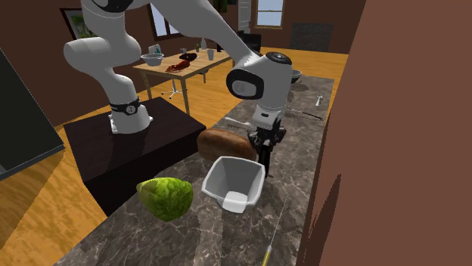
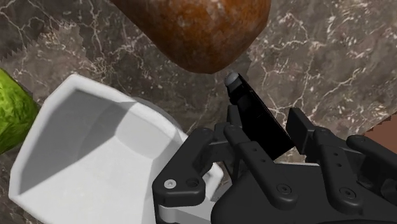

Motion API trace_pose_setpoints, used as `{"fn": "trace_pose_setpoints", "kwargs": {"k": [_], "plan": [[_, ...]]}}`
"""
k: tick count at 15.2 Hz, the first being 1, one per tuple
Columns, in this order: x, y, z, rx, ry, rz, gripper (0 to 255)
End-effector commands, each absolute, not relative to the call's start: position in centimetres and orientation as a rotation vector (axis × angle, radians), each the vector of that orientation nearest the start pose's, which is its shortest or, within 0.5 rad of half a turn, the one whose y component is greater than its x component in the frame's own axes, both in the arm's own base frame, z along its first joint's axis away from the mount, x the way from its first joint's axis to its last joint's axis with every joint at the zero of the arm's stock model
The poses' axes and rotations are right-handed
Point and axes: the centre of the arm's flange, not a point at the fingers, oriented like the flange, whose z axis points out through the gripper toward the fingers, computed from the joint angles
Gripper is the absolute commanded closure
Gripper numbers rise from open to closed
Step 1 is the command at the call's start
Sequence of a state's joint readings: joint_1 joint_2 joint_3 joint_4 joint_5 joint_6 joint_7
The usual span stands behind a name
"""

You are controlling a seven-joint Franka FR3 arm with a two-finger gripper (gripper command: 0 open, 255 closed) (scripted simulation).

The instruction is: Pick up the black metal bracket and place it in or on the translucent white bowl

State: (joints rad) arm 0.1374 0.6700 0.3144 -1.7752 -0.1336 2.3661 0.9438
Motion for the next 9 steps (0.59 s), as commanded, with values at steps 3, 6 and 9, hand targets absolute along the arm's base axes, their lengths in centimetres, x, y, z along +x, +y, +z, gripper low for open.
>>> {"fn": "trace_pose_setpoints", "kwargs": {"k": [3,6,9], "plan": [[59.5,27.0,21.4,-3.006,0.694,0.152,255],[59.5,27.0,23.0,-3.006,0.694,0.152,255],[59.5,27.0,24.6,-3.006,0.694,0.152,255]]}}
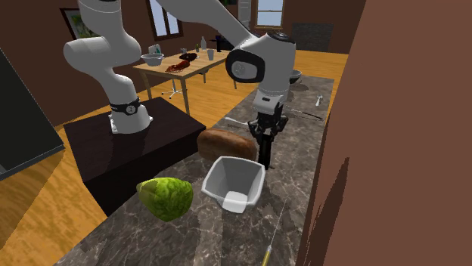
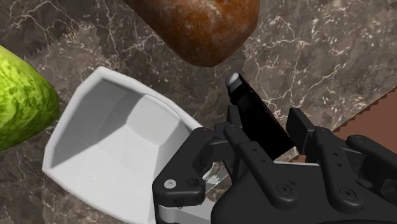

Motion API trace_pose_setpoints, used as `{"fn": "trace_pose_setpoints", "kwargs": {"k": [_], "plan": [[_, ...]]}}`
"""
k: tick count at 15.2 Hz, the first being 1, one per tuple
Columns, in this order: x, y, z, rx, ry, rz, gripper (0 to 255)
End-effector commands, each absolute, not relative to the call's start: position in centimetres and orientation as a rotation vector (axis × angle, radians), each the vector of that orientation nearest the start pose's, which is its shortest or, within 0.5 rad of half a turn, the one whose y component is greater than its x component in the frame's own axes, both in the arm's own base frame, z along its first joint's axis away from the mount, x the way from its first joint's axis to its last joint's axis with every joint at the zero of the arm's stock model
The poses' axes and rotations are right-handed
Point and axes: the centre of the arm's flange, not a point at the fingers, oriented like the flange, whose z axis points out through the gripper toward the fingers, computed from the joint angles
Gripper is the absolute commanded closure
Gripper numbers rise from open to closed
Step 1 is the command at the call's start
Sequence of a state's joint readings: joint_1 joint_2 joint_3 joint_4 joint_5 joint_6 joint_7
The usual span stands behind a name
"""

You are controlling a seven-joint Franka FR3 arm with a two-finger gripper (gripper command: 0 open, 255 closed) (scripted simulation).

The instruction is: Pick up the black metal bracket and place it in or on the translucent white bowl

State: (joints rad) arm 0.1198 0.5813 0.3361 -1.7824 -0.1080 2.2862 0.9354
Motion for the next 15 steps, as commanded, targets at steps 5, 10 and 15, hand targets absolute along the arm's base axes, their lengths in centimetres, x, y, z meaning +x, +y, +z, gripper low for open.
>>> {"fn": "trace_pose_setpoints", "kwargs": {"k": [5,10,15], "plan": [[59.5,27.0,27.2,-3.006,0.694,0.152,255],[59.5,27.0,29.8,-3.006,0.694,0.152,255],[59.5,27.0,32.5,-3.006,0.694,0.152,255]]}}
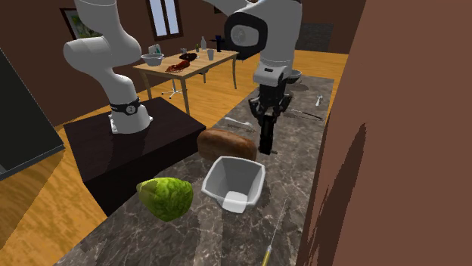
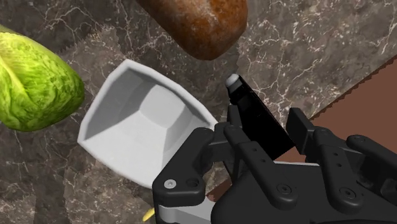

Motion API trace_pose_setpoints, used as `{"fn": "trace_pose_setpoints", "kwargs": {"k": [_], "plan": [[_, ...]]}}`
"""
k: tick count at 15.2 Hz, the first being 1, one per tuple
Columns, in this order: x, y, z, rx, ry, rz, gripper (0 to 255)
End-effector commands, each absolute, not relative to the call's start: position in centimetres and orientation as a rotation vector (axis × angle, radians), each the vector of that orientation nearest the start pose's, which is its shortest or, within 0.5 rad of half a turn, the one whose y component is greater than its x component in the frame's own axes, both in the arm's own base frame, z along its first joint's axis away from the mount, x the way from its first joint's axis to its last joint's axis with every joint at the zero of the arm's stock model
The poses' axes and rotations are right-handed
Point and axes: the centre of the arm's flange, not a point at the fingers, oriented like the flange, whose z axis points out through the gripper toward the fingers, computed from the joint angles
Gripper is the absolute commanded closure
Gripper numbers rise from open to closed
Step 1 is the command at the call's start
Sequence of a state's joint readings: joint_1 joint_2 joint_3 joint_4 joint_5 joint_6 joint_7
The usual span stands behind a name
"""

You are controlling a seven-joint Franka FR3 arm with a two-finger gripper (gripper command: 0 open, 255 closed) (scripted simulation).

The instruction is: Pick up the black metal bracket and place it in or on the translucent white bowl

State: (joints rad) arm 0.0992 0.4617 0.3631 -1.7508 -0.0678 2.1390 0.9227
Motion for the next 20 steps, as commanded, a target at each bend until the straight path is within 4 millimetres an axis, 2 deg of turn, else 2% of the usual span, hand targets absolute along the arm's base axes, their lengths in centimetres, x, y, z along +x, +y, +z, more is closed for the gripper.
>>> {"fn": "trace_pose_setpoints", "kwargs": {"k": [1,11,20], "plan": [[59.5,27.0,33.0,-3.006,0.694,0.152,255],[59.4,27.0,38.1,-3.006,0.694,0.152,255],[59.4,15.9,42.2,-3.006,0.694,0.152,255]]}}
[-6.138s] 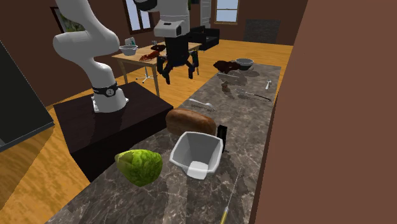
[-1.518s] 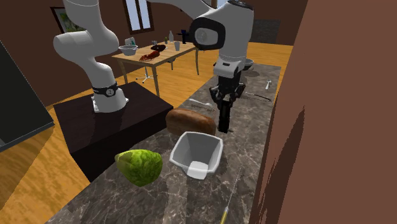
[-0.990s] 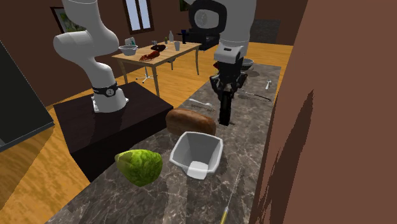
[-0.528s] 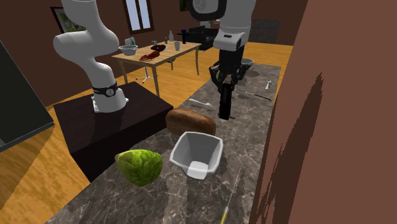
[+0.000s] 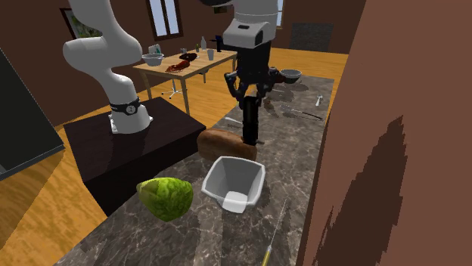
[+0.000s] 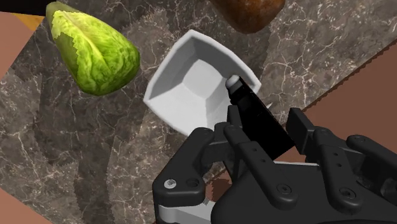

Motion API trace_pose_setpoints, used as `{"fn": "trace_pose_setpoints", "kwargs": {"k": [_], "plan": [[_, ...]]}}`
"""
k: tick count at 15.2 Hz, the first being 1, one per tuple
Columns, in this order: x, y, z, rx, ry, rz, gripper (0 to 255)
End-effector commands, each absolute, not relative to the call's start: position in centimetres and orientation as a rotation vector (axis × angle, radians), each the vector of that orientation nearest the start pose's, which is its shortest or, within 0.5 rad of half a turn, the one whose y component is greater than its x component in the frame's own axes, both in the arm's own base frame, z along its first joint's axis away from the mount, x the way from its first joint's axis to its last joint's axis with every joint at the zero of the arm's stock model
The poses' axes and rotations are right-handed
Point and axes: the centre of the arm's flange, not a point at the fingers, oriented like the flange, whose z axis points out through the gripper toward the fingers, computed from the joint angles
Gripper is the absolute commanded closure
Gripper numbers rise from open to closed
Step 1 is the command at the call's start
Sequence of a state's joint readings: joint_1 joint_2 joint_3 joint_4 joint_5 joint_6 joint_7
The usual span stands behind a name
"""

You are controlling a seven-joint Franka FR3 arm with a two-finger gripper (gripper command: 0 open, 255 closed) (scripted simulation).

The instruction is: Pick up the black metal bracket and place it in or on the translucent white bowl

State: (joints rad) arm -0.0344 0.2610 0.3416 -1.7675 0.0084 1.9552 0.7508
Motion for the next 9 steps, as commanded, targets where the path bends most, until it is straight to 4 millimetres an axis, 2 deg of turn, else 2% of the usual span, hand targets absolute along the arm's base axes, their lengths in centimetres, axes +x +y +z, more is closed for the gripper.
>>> {"fn": "trace_pose_setpoints", "kwargs": {"k": [1,4,9], "plan": [[59.4,14.6,42.6,-3.006,0.694,0.152,255],[59.4,10.5,44.1,-3.006,0.694,0.152,255],[59.4,10.5,41.5,-3.006,0.694,0.152,255]]}}
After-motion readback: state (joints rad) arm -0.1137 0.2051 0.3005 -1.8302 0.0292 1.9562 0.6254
